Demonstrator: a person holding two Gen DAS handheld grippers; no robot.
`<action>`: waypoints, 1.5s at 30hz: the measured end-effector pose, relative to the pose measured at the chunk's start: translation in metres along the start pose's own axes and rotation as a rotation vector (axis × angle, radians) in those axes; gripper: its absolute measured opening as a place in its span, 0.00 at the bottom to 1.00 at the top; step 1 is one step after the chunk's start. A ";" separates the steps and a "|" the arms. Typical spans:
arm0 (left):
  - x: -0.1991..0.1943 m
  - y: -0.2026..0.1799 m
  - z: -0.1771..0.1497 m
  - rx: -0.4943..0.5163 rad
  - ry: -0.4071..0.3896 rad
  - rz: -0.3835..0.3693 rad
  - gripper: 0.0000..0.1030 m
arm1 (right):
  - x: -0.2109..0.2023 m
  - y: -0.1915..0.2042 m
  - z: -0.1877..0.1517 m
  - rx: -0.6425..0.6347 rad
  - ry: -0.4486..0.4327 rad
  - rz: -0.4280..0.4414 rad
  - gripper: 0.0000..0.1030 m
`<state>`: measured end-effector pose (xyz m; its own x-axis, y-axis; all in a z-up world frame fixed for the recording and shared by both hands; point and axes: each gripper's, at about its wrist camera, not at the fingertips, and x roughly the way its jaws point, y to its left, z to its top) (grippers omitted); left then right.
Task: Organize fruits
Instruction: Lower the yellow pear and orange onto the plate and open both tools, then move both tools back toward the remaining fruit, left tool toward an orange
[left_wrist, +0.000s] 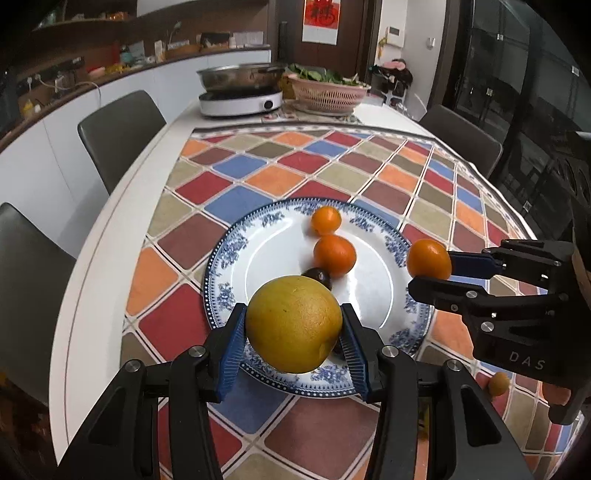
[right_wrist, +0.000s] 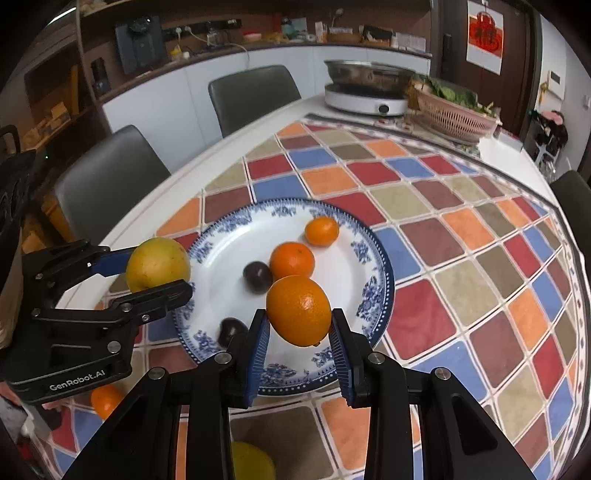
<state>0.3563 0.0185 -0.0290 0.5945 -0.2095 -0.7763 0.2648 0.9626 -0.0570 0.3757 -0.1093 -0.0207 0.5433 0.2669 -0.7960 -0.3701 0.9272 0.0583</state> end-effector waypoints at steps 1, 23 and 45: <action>0.004 0.001 0.000 -0.004 0.009 -0.003 0.47 | 0.003 -0.001 -0.001 0.005 0.007 0.000 0.33; -0.032 -0.020 -0.001 0.031 -0.055 0.110 0.63 | -0.014 -0.013 -0.010 0.062 -0.049 -0.035 0.47; -0.154 -0.037 -0.056 -0.077 -0.194 0.186 0.74 | -0.121 0.022 -0.061 0.119 -0.146 -0.096 0.58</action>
<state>0.2125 0.0248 0.0577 0.7640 -0.0499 -0.6433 0.0832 0.9963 0.0215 0.2560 -0.1376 0.0406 0.6782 0.2028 -0.7063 -0.2242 0.9724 0.0639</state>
